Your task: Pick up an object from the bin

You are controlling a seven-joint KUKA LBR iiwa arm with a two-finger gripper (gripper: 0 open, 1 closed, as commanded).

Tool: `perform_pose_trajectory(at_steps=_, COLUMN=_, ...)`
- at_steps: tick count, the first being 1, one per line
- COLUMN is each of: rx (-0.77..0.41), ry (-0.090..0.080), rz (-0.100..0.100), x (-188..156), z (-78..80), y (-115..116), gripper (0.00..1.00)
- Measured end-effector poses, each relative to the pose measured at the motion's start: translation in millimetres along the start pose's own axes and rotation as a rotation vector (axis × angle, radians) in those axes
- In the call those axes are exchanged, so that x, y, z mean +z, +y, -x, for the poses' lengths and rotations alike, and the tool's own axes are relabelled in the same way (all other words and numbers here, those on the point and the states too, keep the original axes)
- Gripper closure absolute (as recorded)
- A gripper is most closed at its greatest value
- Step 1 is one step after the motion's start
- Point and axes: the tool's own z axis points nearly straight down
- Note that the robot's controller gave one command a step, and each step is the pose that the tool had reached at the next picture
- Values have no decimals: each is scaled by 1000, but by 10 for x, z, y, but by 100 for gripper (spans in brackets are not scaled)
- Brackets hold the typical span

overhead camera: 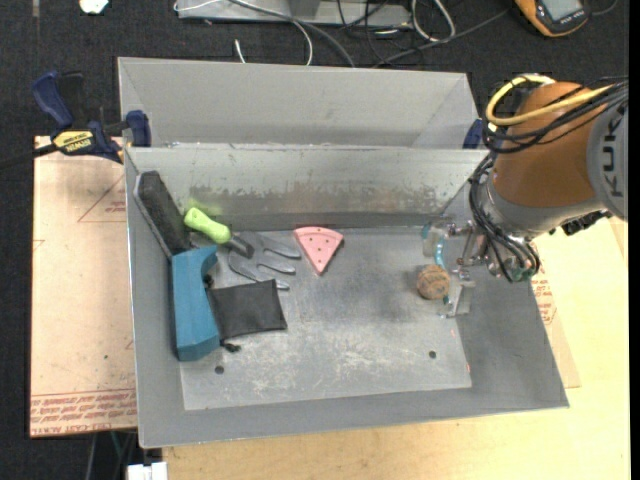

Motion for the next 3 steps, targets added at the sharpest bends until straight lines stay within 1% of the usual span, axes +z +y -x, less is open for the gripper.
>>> perform_pose_trajectory(at_steps=1, rx=-2, ry=-7, rz=-1, x=-41, z=18, y=2, gripper=0)
perform_pose_trajectory(at_steps=2, rx=-41, ry=-9, rz=-1, x=281, z=159, y=-242, gripper=0)
perform_pose_trajectory(at_steps=3, rx=-257, ry=-16, rz=-3, x=674, z=563, y=-345, gripper=0)
